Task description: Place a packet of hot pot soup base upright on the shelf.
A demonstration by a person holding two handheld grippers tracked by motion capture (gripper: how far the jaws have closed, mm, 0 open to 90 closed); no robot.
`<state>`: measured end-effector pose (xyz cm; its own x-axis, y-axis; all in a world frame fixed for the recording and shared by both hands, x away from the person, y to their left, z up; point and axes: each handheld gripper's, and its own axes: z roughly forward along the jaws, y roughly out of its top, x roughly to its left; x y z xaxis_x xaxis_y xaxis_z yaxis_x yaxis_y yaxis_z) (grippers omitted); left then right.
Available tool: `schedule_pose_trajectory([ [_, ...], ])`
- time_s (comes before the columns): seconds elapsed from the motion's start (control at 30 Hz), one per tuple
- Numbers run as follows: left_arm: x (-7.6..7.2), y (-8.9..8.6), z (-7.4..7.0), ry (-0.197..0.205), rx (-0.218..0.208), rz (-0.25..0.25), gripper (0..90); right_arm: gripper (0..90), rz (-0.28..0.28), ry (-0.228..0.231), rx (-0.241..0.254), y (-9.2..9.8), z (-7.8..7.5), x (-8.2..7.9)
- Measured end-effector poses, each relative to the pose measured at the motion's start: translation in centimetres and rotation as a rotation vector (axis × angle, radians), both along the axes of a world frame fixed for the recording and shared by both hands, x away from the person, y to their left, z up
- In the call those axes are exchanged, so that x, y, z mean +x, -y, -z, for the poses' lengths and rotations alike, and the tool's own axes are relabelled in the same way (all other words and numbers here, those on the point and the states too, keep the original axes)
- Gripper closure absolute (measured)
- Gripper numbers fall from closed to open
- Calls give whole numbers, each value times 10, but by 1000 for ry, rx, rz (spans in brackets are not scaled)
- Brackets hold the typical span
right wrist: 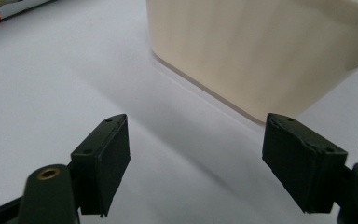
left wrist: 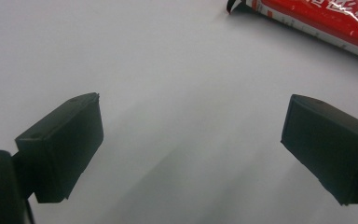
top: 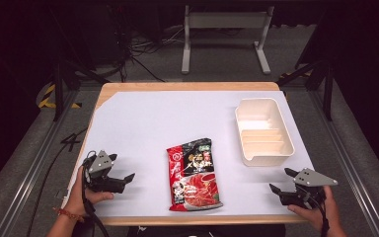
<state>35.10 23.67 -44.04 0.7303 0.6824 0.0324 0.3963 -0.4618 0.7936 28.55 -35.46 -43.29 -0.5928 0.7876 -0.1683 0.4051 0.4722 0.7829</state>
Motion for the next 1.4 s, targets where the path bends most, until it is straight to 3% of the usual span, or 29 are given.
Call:
schedule_pose_trajectory([
  [0.17, 11, 7, 2, -30, -11, 53, 96, 233, -2, 2, -8, -2, 0, 0],
  [0.23, 18, 16, -1, -27, -12, 84, 108, 233, -6, 2, -11, -4, 0, 0],
  [0.37, 32, 31, -6, -68, -7, 139, 120, 233, -11, -5, -25, -7, 1, 0],
  [0.43, 43, 44, -9, -88, 15, 140, 127, 236, -8, -12, -22, -7, 2, 0],
  [0.47, 50, 52, -12, -130, 9, 155, 129, 238, -7, -13, -18, -7, 2, 1],
  [0.57, 67, 73, -18, -135, 4, 237, 115, 238, -10, -14, -14, -7, 2, 1],
  [0.63, 77, 89, -21, -140, 28, 273, 115, 238, -12, -15, -17, -7, 2, 1],
  [0.8, 99, 120, -25, -167, 28, 361, 112, 236, -16, -15, -21, -7, 2, 1],
  [0.9, 107, 135, -21, -170, 52, 386, 111, 235, -14, -16, -20, -7, 2, 1],
  [0.93, 109, 141, -19, -157, 81, 392, 113, 236, -14, -15, -21, -7, 3, 1],
  [1.0, 116, 153, -13, -199, 102, 418, 108, 235, -14, -19, -26, -8, 4, 2],
  [1.07, 119, 162, -11, -200, 125, 420, 105, 235, -21, -24, -32, -8, 4, 2],
  [1.17, 125, 169, -9, -190, 100, 433, 114, 234, -25, -29, -39, -10, 5, 3],
  [1.27, 131, 175, -5, -248, 74, 439, 104, 234, -20, -34, -49, -10, 6, 3],
  [1.4, 131, 183, -3, -260, 93, 468, 134, 234, -21, -39, -57, -10, 7, 3],
])
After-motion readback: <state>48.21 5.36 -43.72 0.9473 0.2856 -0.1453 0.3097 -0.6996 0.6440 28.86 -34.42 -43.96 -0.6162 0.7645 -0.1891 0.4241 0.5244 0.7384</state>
